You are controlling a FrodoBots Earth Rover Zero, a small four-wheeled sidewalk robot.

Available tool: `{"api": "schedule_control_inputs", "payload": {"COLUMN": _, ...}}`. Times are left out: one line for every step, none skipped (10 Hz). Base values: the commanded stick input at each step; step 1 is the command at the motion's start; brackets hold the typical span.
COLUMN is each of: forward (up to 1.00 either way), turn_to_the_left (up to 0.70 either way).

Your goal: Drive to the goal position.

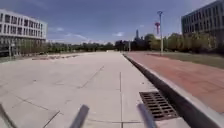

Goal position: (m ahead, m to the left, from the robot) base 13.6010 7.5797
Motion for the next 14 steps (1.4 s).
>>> {"api": "schedule_control_inputs", "payload": {"forward": 0.7, "turn_to_the_left": 0.0}}
{"api": "schedule_control_inputs", "payload": {"forward": 0.7, "turn_to_the_left": 0.0}}
{"api": "schedule_control_inputs", "payload": {"forward": 0.7, "turn_to_the_left": 0.0}}
{"api": "schedule_control_inputs", "payload": {"forward": 0.7, "turn_to_the_left": 0.0}}
{"api": "schedule_control_inputs", "payload": {"forward": 0.7, "turn_to_the_left": 0.0}}
{"api": "schedule_control_inputs", "payload": {"forward": 0.7, "turn_to_the_left": 0.0}}
{"api": "schedule_control_inputs", "payload": {"forward": 0.7, "turn_to_the_left": 0.0}}
{"api": "schedule_control_inputs", "payload": {"forward": 0.7, "turn_to_the_left": 0.0}}
{"api": "schedule_control_inputs", "payload": {"forward": 0.7, "turn_to_the_left": 0.0}}
{"api": "schedule_control_inputs", "payload": {"forward": 0.7, "turn_to_the_left": 0.0}}
{"api": "schedule_control_inputs", "payload": {"forward": 0.7, "turn_to_the_left": 0.0}}
{"api": "schedule_control_inputs", "payload": {"forward": 0.7, "turn_to_the_left": 0.0}}
{"api": "schedule_control_inputs", "payload": {"forward": 0.7, "turn_to_the_left": 0.0}}
{"api": "schedule_control_inputs", "payload": {"forward": 0.7, "turn_to_the_left": 0.0}}
